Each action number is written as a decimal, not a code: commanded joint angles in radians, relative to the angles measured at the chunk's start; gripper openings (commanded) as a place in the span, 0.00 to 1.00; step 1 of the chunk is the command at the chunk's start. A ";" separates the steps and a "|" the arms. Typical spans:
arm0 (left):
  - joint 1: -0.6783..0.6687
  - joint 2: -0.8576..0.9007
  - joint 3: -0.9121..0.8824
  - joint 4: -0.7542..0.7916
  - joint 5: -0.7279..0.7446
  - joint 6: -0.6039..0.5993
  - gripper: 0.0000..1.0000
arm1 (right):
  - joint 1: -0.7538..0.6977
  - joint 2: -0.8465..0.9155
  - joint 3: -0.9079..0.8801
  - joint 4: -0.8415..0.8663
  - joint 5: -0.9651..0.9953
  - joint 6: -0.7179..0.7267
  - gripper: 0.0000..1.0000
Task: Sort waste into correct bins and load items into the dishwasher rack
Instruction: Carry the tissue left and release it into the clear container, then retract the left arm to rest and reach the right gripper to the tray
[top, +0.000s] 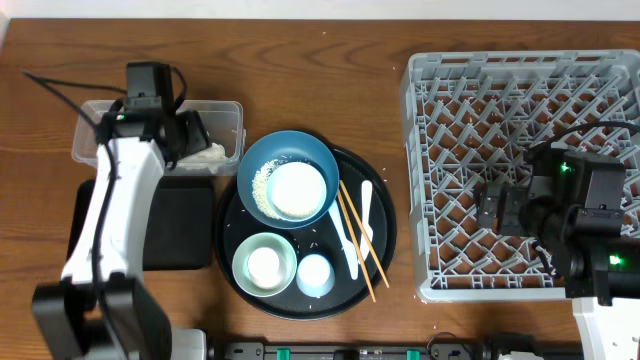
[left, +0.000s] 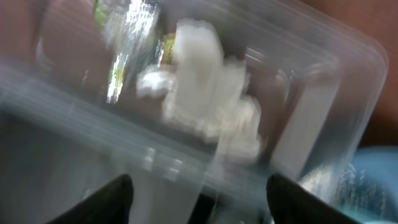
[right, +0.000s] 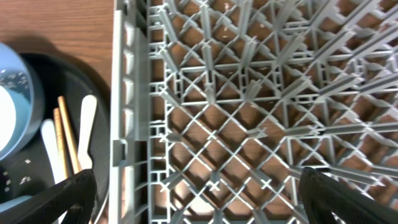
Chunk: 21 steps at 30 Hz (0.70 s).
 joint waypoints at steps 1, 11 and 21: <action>0.010 -0.092 0.020 -0.096 0.010 -0.042 0.74 | 0.010 0.005 0.018 -0.004 -0.081 -0.006 0.99; 0.181 -0.119 0.006 -0.368 0.089 -0.118 0.92 | 0.163 0.105 0.021 0.002 -0.221 -0.066 0.93; 0.345 -0.119 -0.024 -0.403 0.095 -0.178 0.98 | 0.606 0.210 0.032 0.142 -0.203 -0.065 1.00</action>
